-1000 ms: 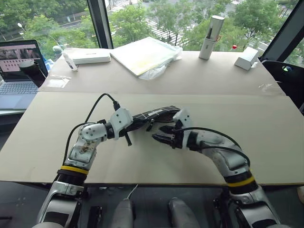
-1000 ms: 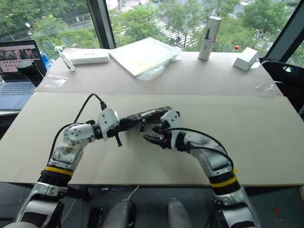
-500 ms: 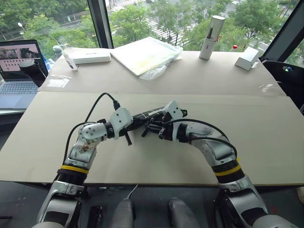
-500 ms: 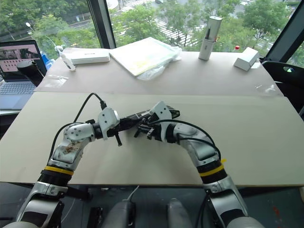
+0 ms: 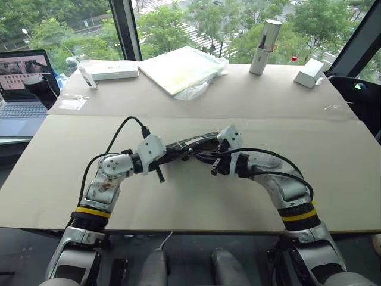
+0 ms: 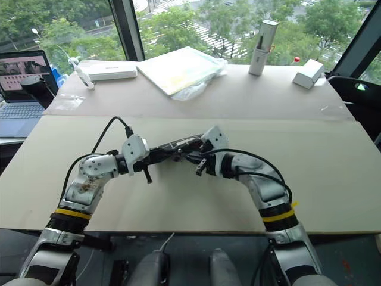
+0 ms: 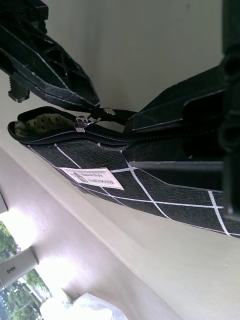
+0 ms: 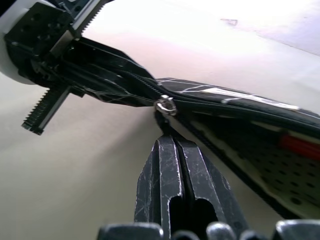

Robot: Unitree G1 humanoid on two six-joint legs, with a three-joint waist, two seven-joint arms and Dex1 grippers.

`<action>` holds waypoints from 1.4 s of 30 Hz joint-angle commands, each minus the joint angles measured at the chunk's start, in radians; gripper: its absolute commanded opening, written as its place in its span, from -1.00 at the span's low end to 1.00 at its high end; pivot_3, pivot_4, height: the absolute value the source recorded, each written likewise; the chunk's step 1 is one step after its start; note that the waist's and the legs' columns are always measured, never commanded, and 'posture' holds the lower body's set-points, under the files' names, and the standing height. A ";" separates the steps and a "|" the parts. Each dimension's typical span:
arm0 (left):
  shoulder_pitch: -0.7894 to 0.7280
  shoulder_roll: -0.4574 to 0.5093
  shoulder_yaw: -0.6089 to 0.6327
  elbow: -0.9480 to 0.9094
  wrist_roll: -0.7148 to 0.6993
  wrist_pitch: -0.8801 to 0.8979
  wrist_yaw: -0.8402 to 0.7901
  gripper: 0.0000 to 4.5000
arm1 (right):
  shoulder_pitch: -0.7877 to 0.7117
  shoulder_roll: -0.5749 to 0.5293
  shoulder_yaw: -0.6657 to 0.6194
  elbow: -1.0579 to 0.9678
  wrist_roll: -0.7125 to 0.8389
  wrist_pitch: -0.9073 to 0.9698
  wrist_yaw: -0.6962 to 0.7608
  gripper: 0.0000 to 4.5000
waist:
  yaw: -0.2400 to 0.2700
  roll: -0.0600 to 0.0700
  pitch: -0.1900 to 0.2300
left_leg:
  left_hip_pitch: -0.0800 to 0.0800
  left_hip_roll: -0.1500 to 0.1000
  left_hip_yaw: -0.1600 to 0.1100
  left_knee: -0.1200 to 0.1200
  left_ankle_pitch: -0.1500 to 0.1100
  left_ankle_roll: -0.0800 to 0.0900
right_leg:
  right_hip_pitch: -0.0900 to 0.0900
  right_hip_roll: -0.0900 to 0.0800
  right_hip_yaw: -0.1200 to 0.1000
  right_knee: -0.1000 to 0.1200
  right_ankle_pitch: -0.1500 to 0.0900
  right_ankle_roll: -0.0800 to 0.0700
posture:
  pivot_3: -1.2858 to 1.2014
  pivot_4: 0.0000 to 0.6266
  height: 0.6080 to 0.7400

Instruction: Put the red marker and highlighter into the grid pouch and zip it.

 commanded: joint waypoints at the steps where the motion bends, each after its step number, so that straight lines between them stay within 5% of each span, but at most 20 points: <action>1: -0.009 0.006 0.012 -0.027 -0.010 -0.014 0.002 -1.00 | 0.019 -0.017 -0.061 -0.049 0.057 0.045 0.007 -0.99 | 0.000 0.000 0.000 | 0.000 0.000 0.000 0.000 0.000 0.000 | 0.000 0.000 0.000 0.000 0.000 0.000 | 0.03 -0.52 0.86; 2: -0.008 0.006 0.012 -0.027 -0.010 -0.014 0.002 -1.00 | 0.024 -0.026 -0.069 -0.058 0.065 0.058 0.010 -0.73 | 0.002 0.000 0.000 | 0.000 0.000 0.000 0.000 0.000 0.000 | 0.000 0.000 0.000 0.000 0.000 0.000 | 0.03 -0.52 0.86; 9: -0.006 0.005 0.012 -0.025 -0.012 -0.012 0.001 -1.00 | 0.096 -0.035 -0.073 -0.114 0.098 0.121 -0.027 0.26 | 0.001 0.000 0.000 | 0.000 0.000 0.000 0.000 0.000 0.000 | 0.000 0.000 0.000 0.000 0.000 0.000 | 0.03 -0.52 0.86; 26: -0.020 -0.017 0.005 -0.008 -0.007 -0.018 0.010 -1.00 | -0.078 0.160 -0.020 0.095 0.033 0.023 -0.094 0.26 | -0.001 0.000 0.000 | -0.001 0.000 0.000 0.000 0.000 0.000 | -0.002 0.000 0.000 0.000 0.000 0.000 | 0.03 -0.52 0.86; 35: -0.016 -0.015 0.010 -0.003 -0.008 -0.024 0.018 -1.00 | -0.074 0.126 -0.029 0.102 0.035 0.022 -0.038 -0.99 | 0.000 0.000 0.000 | -0.001 0.000 0.000 0.000 0.000 0.000 | -0.002 0.000 0.000 0.000 0.000 0.000 | 0.03 -0.52 0.86; 42: -0.016 -0.018 0.009 0.000 -0.007 -0.028 0.018 -1.00 | -0.047 0.082 -0.047 0.074 0.043 0.030 -0.017 -0.99 | 0.000 0.000 0.000 | -0.002 0.000 0.000 0.000 0.000 0.000 | -0.002 0.000 0.000 0.000 0.000 0.000 | 0.03 -0.52 0.86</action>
